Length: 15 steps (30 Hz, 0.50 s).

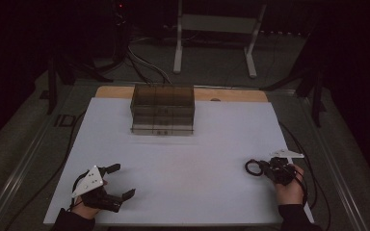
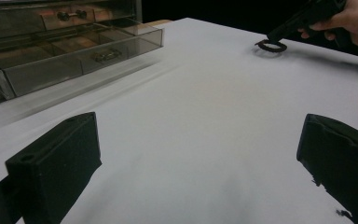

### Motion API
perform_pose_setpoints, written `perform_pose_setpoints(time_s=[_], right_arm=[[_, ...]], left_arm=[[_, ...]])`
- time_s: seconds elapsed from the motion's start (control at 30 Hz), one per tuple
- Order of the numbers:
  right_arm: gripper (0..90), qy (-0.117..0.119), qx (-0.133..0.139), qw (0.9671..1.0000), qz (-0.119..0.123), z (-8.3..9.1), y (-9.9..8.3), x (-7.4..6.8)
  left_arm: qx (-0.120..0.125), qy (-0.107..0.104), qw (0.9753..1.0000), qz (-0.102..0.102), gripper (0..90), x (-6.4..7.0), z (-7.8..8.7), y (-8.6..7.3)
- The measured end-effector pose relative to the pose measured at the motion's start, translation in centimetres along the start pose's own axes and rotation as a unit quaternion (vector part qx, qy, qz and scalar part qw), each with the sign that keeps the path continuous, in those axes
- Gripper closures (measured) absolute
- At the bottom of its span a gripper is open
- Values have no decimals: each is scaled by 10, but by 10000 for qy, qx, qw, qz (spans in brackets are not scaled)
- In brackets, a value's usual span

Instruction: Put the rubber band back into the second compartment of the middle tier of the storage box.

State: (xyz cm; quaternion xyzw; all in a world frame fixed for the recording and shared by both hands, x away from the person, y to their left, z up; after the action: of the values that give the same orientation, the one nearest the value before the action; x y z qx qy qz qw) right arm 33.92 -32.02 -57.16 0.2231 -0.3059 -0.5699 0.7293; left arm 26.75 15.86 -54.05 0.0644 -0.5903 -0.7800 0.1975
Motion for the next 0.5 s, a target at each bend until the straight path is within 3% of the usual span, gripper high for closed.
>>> perform_pose_setpoints(time_s=[0.5], right_arm=[[862,148,39,9998,104,2,9,-15]], left_arm=[[7,5,10000,28,2,0,0,-1]])
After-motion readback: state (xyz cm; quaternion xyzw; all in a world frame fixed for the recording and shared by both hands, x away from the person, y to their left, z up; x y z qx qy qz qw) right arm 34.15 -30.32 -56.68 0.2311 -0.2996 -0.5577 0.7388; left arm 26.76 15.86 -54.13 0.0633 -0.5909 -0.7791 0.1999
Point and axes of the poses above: each handheld gripper's, and its own axes: z roughly backward along the jaws, y roughly out of its top, x roughly to its right, the point moved 8 cm from there along -z, roughly forward along the jaws, and after that the axes turned 15 degrees about -y, right-handed, at the moved point
